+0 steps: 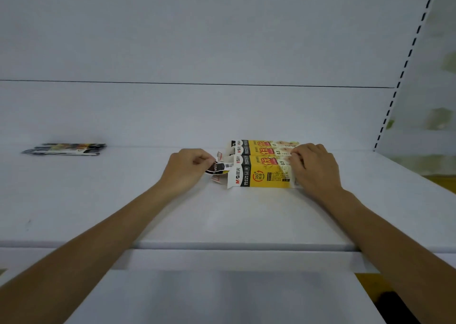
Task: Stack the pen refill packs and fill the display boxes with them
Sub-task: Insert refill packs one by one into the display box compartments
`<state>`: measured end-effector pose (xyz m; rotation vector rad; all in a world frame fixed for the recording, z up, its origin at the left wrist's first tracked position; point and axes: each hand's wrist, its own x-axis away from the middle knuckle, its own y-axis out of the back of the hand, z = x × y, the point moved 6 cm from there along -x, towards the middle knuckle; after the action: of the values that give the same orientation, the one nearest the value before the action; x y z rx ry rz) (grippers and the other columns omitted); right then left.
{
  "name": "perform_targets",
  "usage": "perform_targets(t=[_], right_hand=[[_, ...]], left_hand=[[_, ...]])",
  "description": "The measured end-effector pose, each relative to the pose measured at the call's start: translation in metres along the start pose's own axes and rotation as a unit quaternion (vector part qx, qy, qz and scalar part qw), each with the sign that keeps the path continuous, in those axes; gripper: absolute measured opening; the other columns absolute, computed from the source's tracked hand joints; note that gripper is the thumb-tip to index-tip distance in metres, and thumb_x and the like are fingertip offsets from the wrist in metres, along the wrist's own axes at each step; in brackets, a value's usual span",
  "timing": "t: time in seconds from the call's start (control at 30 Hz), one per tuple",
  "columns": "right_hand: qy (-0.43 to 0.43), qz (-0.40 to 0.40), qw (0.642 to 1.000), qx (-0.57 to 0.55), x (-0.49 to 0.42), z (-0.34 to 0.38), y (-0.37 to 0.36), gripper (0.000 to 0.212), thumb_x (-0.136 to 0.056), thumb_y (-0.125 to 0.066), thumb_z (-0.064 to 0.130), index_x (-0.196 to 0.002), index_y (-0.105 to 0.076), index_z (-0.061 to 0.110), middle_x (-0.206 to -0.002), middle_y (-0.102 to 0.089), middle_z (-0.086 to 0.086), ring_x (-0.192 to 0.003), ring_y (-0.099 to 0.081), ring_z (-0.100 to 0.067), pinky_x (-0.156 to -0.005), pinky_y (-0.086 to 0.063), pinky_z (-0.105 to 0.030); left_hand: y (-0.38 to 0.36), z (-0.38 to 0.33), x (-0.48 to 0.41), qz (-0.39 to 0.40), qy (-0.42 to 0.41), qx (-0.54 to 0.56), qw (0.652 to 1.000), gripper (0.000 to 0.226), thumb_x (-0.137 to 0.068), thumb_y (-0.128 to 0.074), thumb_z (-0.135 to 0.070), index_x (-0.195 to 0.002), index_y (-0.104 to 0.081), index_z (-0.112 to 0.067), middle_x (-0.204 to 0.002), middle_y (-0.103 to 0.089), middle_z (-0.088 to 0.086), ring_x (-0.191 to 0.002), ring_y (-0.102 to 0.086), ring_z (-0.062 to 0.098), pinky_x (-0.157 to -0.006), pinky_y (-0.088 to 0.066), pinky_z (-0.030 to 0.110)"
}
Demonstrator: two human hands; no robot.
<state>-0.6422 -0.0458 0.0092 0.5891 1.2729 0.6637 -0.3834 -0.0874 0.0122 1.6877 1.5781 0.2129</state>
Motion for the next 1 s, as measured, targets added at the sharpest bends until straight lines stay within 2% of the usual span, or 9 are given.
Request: perform_targets(t=[0.1,0.23,0.33,0.43,0.53,0.63,0.77,0.9,1.0], right_hand=[[0.004,0.0,1.0,-0.007,0.001,0.0,0.001,0.046,-0.082,-0.027,0.033,-0.092,-0.063,0.005,-0.099,-0.065,-0.01,-0.092,-0.051,-0.028,-0.074,-0.037,-0.037],[0.008,0.005,1.0,-0.011,0.001,0.0,0.001,0.046,-0.085,-0.028,0.033,-0.095,-0.063,0.005,-0.102,-0.065,-0.01,-0.093,-0.052,-0.028,-0.075,-0.039,-0.037],[0.006,0.005,1.0,-0.011,0.001,-0.001,0.0,0.043,-0.087,-0.03,0.032,-0.096,-0.063,0.006,-0.103,-0.065,-0.009,-0.094,-0.052,-0.027,-0.076,-0.039,-0.037],[0.009,-0.005,1.0,-0.014,0.0,0.0,0.002,0.048,-0.083,-0.026,0.033,-0.093,-0.064,0.005,-0.1,-0.065,-0.01,-0.091,-0.052,-0.027,-0.073,-0.037,-0.036],[0.0,-0.026,1.0,-0.015,0.001,-0.001,0.005,0.049,-0.083,-0.026,0.035,-0.09,-0.064,0.005,-0.097,-0.065,-0.011,-0.09,-0.053,-0.028,-0.072,-0.035,-0.036],[-0.059,-0.02,0.998,-0.001,0.003,-0.009,0.007,0.035,-0.09,-0.043,0.033,-0.11,-0.06,0.008,-0.121,-0.055,-0.01,-0.11,-0.046,-0.029,-0.087,-0.035,-0.042],[-0.168,0.056,0.979,-0.101,0.008,-0.022,-0.001,0.051,-0.091,-0.047,0.037,-0.133,-0.039,0.009,-0.14,-0.036,-0.013,-0.123,-0.039,-0.031,-0.096,-0.035,-0.043],[-0.182,0.082,0.969,-0.143,0.008,-0.022,-0.003,0.041,-0.092,-0.044,0.035,-0.123,-0.045,0.009,-0.124,-0.051,-0.01,-0.097,-0.048,-0.025,-0.078,-0.033,-0.032],[-0.186,0.079,0.971,-0.124,0.009,-0.022,0.0,0.034,-0.092,-0.043,0.035,-0.114,-0.05,0.011,-0.116,-0.054,-0.008,-0.091,-0.048,-0.023,-0.075,-0.033,-0.032]], left_hand=[[-0.014,-0.009,0.0,0.05,-0.009,0.004,0.999,0.029,-0.089,-0.05,-0.005,-0.102,-0.071,-0.019,-0.091,-0.069,-0.001,-0.07,-0.056,-0.001,-0.059,-0.034,0.0],[-0.03,-0.016,0.002,0.059,-0.001,0.041,0.997,0.032,-0.083,-0.051,0.004,-0.096,-0.069,-0.019,-0.077,-0.068,-0.006,-0.065,-0.054,-0.019,-0.061,-0.035,-0.004],[-0.037,-0.018,0.0,0.051,0.012,0.04,0.998,0.028,-0.084,-0.047,0.004,-0.095,-0.059,-0.018,-0.075,-0.068,-0.006,-0.059,-0.053,-0.019,-0.056,-0.036,-0.001],[-0.039,-0.016,-0.003,0.065,0.03,0.05,0.996,0.021,-0.087,-0.051,-0.005,-0.091,-0.062,-0.022,-0.08,-0.067,-0.004,-0.064,-0.057,-0.007,-0.056,-0.042,0.004],[-0.036,-0.013,-0.003,0.008,0.031,0.072,0.997,0.004,-0.085,-0.063,-0.022,-0.086,-0.066,-0.025,-0.088,-0.065,-0.007,-0.081,-0.063,0.01,-0.074,-0.055,0.027],[-0.034,-0.016,-0.002,-0.03,0.021,0.07,0.997,0.005,-0.083,-0.067,-0.023,-0.08,-0.063,-0.023,-0.084,-0.063,-0.01,-0.083,-0.064,0.014,-0.077,-0.055,0.044],[-0.039,-0.019,-0.002,-0.005,0.027,0.083,0.996,0.007,-0.087,-0.062,-0.018,-0.083,-0.067,-0.017,-0.09,-0.069,0.001,-0.082,-0.065,0.012,-0.076,-0.056,0.033],[-0.037,-0.018,0.0,-0.007,0.039,0.135,0.99,0.011,-0.086,-0.062,-0.012,-0.08,-0.062,-0.021,-0.09,-0.07,0.003,-0.083,-0.065,0.012,-0.072,-0.053,0.027],[-0.039,-0.023,-0.001,0.03,0.019,0.126,0.991,0.02,-0.086,-0.057,-0.004,-0.08,-0.058,-0.024,-0.089,-0.069,-0.001,-0.083,-0.063,0.006,-0.069,-0.049,0.016]])
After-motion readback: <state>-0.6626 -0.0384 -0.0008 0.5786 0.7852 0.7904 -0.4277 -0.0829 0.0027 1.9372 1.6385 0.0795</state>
